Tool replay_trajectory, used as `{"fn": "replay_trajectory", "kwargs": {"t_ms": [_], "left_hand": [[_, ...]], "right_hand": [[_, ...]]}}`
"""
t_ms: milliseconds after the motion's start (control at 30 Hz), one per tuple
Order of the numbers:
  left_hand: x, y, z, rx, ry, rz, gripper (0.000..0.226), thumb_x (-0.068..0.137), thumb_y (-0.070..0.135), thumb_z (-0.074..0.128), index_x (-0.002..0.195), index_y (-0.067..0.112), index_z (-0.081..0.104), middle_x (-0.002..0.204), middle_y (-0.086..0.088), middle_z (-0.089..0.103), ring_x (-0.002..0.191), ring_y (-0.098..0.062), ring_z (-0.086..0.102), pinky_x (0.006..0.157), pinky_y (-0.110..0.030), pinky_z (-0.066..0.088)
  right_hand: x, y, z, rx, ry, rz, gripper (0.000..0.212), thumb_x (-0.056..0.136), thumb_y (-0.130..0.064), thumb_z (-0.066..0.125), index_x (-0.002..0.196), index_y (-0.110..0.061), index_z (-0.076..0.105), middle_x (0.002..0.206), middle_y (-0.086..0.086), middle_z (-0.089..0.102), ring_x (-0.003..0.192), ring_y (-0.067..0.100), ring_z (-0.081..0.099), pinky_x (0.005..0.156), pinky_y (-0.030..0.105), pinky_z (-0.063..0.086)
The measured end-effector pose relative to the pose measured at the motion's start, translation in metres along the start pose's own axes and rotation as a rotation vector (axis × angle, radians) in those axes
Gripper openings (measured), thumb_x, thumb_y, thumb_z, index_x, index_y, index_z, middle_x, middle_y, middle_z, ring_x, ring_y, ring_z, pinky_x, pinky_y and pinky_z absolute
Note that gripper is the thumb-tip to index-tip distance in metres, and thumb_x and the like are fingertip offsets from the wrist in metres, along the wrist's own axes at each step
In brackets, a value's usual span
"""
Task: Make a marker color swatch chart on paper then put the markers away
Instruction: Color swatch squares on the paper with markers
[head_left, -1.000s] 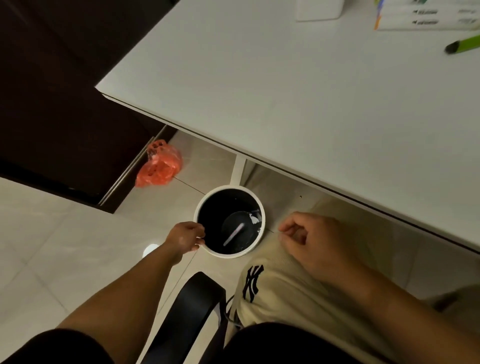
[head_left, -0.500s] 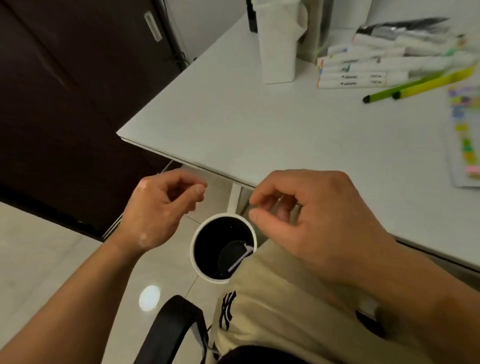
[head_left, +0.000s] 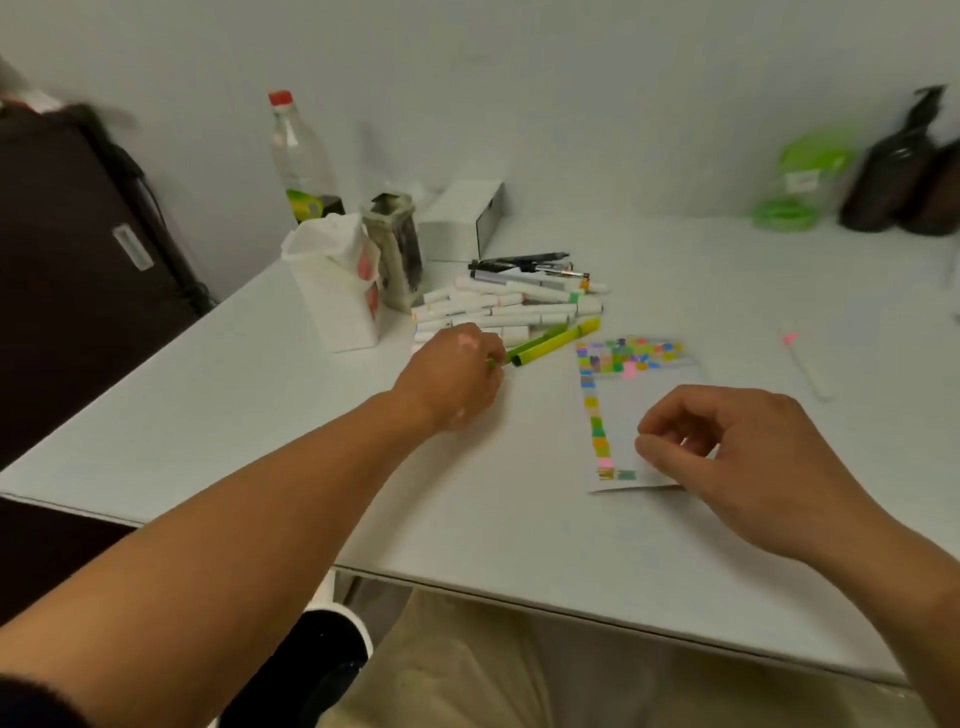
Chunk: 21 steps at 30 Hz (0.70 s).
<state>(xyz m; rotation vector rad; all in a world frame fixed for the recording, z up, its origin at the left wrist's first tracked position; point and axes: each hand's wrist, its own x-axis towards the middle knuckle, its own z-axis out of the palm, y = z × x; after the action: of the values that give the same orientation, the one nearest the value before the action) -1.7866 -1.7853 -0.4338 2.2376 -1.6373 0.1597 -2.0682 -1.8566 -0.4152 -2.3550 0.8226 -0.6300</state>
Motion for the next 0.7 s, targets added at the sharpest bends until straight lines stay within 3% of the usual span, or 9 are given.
{"fn": "replay_trajectory", "kwargs": {"t_ms": [100,233,400,500,567,633,700], "left_hand": [[0.033,0.008,0.014,0.050,-0.058,-0.056,0.030,0.090,0.007,0.059,0.117,0.017,0.068,0.112,-0.011,0.063,0.104,-0.030,0.058,0.087,-0.039,0.051],[0.045,0.007,0.023,0.075,-0.090,-0.077,0.025,0.088,0.001,0.055,0.105,0.016,0.067,0.101,-0.011,0.066,0.090,-0.026,0.057,0.071,-0.030,0.042],[0.041,0.001,0.018,0.094,-0.090,-0.118,0.029,0.091,0.003,0.059,0.117,0.013,0.067,0.111,-0.010,0.067,0.098,-0.025,0.060,0.088,-0.034,0.051],[0.039,0.003,0.000,0.067,-0.040,-0.099,0.028,0.095,0.010,0.061,0.119,0.020,0.069,0.109,-0.002,0.066,0.095,-0.019,0.059,0.084,-0.029,0.050],[0.040,0.018,-0.011,-0.122,-0.038,-0.111,0.023,0.096,0.016,0.061,0.116,0.025,0.070,0.102,0.005,0.066,0.090,-0.014,0.058,0.077,-0.026,0.048],[0.043,0.042,-0.011,-0.571,-0.126,-0.205,0.021,0.095,0.015,0.063,0.111,0.025,0.071,0.095,0.006,0.069,0.083,-0.011,0.062,0.073,-0.027,0.052],[0.046,0.067,-0.001,-1.005,-0.197,-0.269,0.020,0.094,0.006,0.063,0.108,0.018,0.069,0.090,0.001,0.070,0.078,-0.012,0.065,0.070,-0.029,0.053]], "right_hand": [[-0.004,0.013,-0.010,0.012,0.015,0.037,0.011,0.082,-0.037,0.077,0.074,-0.042,0.070,0.077,-0.027,0.069,0.072,0.002,0.065,0.061,0.018,0.045],[-0.007,0.027,-0.018,0.039,0.018,0.062,0.010,0.080,-0.034,0.078,0.073,-0.039,0.072,0.074,-0.023,0.071,0.068,0.007,0.065,0.063,0.014,0.047],[0.004,0.035,-0.023,0.083,0.010,0.074,0.012,0.080,-0.032,0.079,0.075,-0.041,0.072,0.073,-0.021,0.071,0.063,0.008,0.066,0.063,0.017,0.051],[0.016,0.032,-0.025,0.148,0.015,0.069,0.011,0.077,-0.036,0.075,0.081,-0.046,0.072,0.074,-0.020,0.070,0.063,0.007,0.065,0.049,0.016,0.053],[0.031,0.031,-0.025,0.157,0.032,0.080,0.006,0.075,-0.041,0.073,0.078,-0.045,0.073,0.076,-0.023,0.069,0.068,0.003,0.064,0.045,0.011,0.049],[0.053,0.032,-0.023,0.115,0.036,0.068,0.006,0.080,-0.040,0.074,0.075,-0.043,0.072,0.078,-0.027,0.069,0.070,0.000,0.064,0.053,0.008,0.045],[0.076,0.033,-0.019,0.122,0.051,0.077,0.009,0.083,-0.038,0.077,0.080,-0.041,0.069,0.080,-0.024,0.070,0.069,0.000,0.064,0.062,0.014,0.044]]}}
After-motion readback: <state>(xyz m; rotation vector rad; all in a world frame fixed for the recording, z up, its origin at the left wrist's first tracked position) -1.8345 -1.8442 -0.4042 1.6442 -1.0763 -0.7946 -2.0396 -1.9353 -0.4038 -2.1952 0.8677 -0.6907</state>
